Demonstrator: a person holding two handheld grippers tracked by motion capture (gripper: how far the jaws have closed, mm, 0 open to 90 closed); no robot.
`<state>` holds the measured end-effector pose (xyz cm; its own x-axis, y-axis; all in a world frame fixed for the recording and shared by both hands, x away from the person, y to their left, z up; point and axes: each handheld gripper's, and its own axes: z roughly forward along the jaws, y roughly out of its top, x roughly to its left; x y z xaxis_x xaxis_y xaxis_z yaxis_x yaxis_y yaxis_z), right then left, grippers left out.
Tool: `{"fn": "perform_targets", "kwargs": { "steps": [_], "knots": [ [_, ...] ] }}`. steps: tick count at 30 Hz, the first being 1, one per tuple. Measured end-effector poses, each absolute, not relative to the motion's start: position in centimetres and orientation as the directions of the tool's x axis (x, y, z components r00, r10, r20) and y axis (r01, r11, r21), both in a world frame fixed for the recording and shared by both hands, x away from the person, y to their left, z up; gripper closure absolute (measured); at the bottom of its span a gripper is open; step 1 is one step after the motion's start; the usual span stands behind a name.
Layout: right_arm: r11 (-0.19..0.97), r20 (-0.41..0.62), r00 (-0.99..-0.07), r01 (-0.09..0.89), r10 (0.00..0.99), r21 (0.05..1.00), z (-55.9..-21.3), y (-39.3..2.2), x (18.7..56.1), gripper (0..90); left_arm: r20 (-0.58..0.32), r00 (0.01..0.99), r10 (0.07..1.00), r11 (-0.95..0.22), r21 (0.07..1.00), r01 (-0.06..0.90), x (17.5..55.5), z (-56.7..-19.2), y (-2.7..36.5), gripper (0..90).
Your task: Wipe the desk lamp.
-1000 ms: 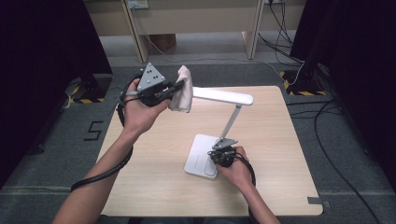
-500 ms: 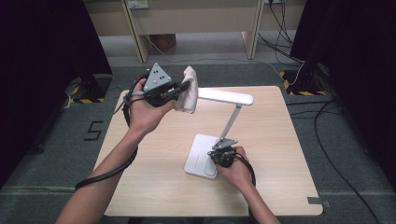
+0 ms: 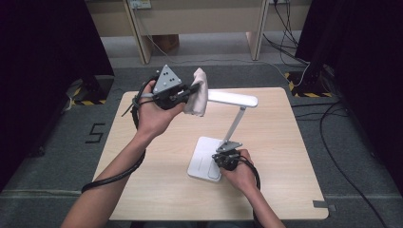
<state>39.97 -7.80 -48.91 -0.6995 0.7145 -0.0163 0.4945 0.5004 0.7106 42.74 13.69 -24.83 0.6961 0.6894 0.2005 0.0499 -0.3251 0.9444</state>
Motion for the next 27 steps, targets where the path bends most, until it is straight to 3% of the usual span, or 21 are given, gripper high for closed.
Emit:
{"fn": "perform_targets", "kwargs": {
  "steps": [27],
  "knots": [
    [0.507,-0.022,-0.711,0.479,0.703,0.716,-49.0,-7.8,40.0,87.9,0.201,0.717,0.668,-0.328,0.944,0.041,42.5,-24.8,11.7,84.5]
  ]
}}
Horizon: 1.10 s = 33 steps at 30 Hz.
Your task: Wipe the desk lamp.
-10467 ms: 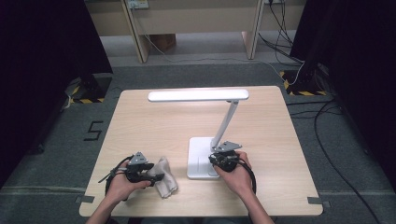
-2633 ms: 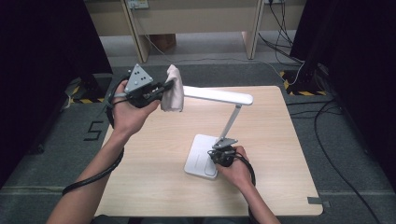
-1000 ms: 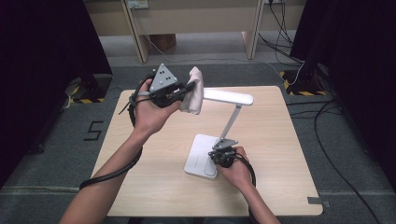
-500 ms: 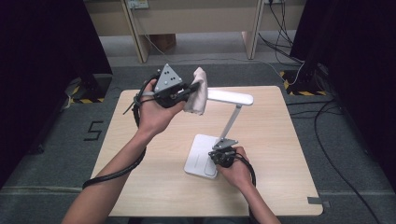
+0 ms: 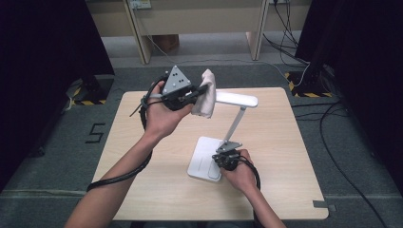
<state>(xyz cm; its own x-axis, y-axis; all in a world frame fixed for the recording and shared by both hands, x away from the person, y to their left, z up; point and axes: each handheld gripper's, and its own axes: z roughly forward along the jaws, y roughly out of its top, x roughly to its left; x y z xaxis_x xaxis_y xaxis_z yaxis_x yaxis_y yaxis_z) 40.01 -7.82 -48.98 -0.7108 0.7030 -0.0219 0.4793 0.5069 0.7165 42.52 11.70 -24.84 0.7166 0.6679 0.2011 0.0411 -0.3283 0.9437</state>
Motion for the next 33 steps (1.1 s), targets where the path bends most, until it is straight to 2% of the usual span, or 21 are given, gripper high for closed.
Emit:
{"fn": "perform_targets", "kwargs": {
  "steps": [33],
  "knots": [
    [0.499,-0.012,-0.707,0.487,0.707,0.717,-49.0,-7.9,39.9,87.9,0.207,0.755,0.622,-0.341,0.940,0.023,42.2,-24.8,8.3,84.5]
  ]
}}
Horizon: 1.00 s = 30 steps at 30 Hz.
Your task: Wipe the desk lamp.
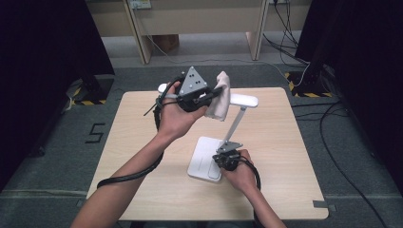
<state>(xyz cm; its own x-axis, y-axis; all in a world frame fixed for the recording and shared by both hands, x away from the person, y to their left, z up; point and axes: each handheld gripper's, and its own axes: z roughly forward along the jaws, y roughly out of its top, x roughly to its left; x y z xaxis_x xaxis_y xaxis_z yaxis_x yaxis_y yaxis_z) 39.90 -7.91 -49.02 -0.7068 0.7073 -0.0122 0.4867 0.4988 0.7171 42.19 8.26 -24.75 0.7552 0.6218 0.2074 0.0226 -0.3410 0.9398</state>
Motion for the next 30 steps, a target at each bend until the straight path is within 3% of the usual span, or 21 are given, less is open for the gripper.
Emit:
{"fn": "perform_targets", "kwargs": {
  "steps": [30],
  "knots": [
    [0.499,-0.015,-0.710,0.479,0.704,0.723,-49.1,-7.9,39.9,88.0,0.211,0.793,0.572,-0.357,0.934,0.009,41.7,-24.6,4.6,84.3]
  ]
}}
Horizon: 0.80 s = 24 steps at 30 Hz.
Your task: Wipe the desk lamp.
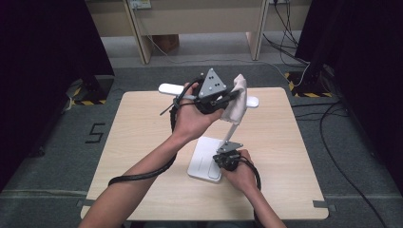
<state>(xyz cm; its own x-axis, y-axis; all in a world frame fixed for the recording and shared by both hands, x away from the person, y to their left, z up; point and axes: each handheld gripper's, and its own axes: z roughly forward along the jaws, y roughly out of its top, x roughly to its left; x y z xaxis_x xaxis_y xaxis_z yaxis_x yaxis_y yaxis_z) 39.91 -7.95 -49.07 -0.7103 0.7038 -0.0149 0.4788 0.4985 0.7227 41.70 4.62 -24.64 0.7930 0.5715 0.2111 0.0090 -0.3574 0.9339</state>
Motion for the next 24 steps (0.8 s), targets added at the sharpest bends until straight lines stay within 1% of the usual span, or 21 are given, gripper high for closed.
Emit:
{"fn": "perform_targets", "kwargs": {
  "steps": [24],
  "knots": [
    [0.494,-0.013,-0.711,0.476,0.704,0.728,-49.1,-8.0,39.9,88.0,0.224,0.821,0.525,-0.377,0.926,-0.011,41.2,-24.6,1.3,84.2]
  ]
}}
